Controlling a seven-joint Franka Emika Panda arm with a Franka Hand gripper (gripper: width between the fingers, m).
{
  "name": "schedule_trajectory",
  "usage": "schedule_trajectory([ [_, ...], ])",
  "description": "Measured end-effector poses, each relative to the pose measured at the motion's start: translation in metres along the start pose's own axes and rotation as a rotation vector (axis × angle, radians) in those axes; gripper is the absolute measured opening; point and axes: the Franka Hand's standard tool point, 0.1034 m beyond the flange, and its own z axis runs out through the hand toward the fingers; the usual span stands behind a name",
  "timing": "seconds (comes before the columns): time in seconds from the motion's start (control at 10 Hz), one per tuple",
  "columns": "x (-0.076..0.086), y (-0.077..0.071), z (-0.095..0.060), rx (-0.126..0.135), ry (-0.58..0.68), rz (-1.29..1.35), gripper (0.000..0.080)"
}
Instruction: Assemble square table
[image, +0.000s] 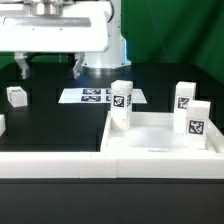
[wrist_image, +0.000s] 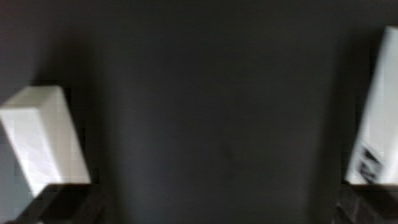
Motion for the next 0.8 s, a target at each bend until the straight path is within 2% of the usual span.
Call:
schedule_trajectory([
  [0.5,-0.004,0.007,0.001,-0.024,-0.032,-0.332,0.0649],
  [0.6,-0.019,0.007,0.007,0.005,-0.083,-0.362,0.0649],
  [0.7,-0.034,0.013,0.012,0.023,-0.133,-0.456,0.0649],
  [0.8,-0.050,0.021,0.016,0.028,-0.177,-0.544,0.0649],
])
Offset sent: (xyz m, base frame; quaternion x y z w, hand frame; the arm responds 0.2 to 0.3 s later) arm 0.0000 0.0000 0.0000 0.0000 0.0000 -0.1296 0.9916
